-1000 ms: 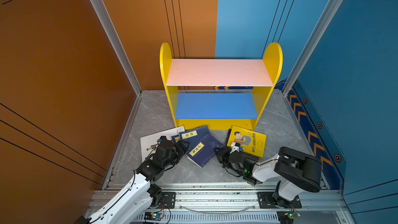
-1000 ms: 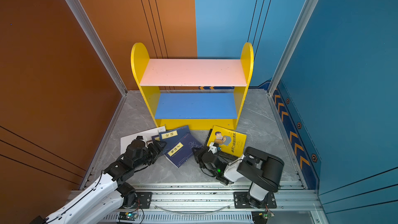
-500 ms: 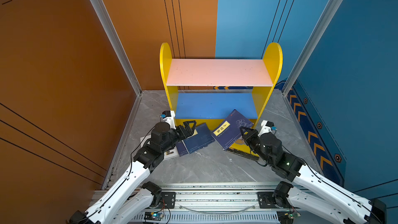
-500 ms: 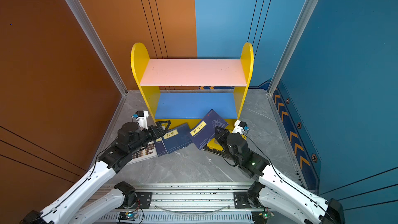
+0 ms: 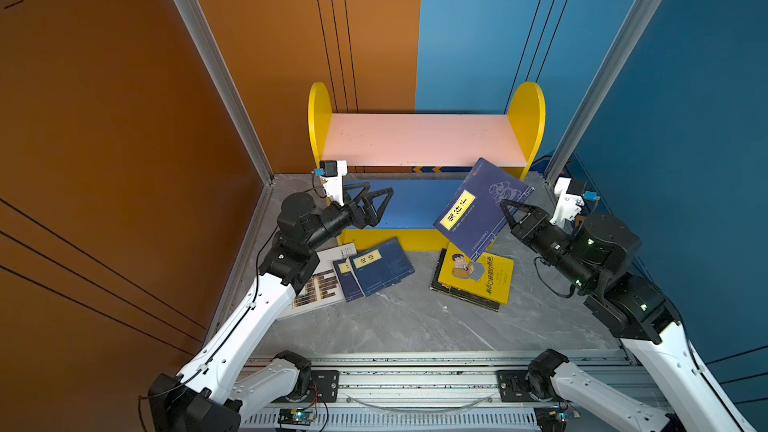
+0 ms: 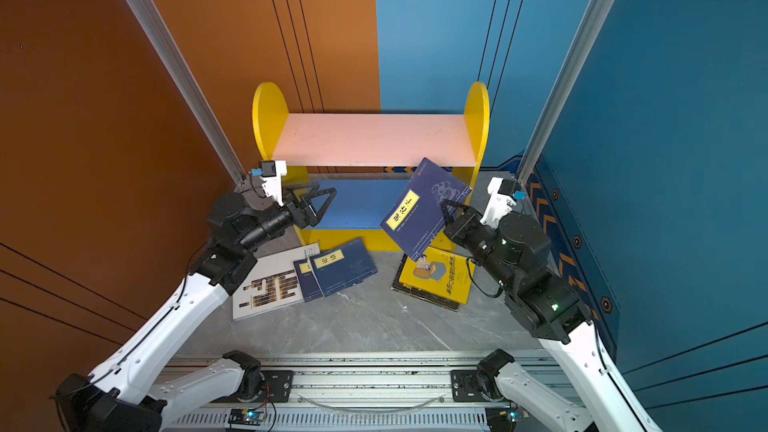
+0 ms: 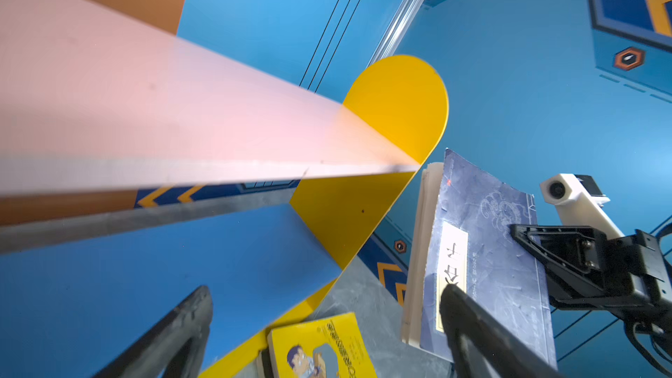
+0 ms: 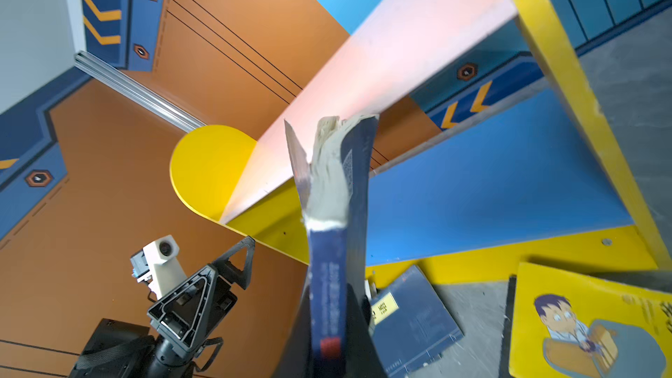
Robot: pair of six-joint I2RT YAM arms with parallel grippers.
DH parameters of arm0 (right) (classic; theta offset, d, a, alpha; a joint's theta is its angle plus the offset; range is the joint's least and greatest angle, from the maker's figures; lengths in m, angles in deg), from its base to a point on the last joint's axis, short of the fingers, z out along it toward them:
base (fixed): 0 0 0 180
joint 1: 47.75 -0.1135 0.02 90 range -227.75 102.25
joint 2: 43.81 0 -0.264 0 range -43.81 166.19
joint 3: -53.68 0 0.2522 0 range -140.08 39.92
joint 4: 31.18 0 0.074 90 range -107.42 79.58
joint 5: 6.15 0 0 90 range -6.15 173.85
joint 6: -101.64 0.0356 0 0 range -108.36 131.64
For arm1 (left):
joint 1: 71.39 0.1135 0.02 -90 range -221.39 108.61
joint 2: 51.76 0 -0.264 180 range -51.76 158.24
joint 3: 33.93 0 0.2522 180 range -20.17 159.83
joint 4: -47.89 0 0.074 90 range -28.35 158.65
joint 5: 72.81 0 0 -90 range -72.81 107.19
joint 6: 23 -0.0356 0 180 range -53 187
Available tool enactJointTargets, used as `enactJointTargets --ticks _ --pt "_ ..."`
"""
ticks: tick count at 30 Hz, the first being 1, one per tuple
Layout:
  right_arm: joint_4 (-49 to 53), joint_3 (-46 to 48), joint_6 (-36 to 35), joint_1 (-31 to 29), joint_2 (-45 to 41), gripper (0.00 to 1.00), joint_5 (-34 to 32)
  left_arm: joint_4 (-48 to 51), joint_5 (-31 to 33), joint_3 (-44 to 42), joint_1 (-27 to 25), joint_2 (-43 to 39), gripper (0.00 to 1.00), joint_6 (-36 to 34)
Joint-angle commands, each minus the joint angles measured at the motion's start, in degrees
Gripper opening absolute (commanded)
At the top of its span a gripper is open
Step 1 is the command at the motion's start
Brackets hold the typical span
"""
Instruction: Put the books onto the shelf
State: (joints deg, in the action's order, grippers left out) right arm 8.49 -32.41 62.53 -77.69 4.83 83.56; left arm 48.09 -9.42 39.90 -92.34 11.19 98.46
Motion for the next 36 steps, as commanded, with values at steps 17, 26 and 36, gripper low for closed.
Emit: enactJointTargets --ticks 17,26,36 --pt "-40.17 -2.74 22.06 20.85 12.06 0.00 18.61 -22.64 -6.95 6.48 -3.26 12.41 0.98 30.97" --pt "-48.78 1.00 26.20 21.26 15.14 0.00 12.46 -2.94 6.53 16.90 -15.28 14.72 0.98 19.00" --pt "-53.06 -0.33 30.15 20.02 21.91 0.00 14.16 -2.23 9.72 26.63 -18.52 25.33 0.97 26.58"
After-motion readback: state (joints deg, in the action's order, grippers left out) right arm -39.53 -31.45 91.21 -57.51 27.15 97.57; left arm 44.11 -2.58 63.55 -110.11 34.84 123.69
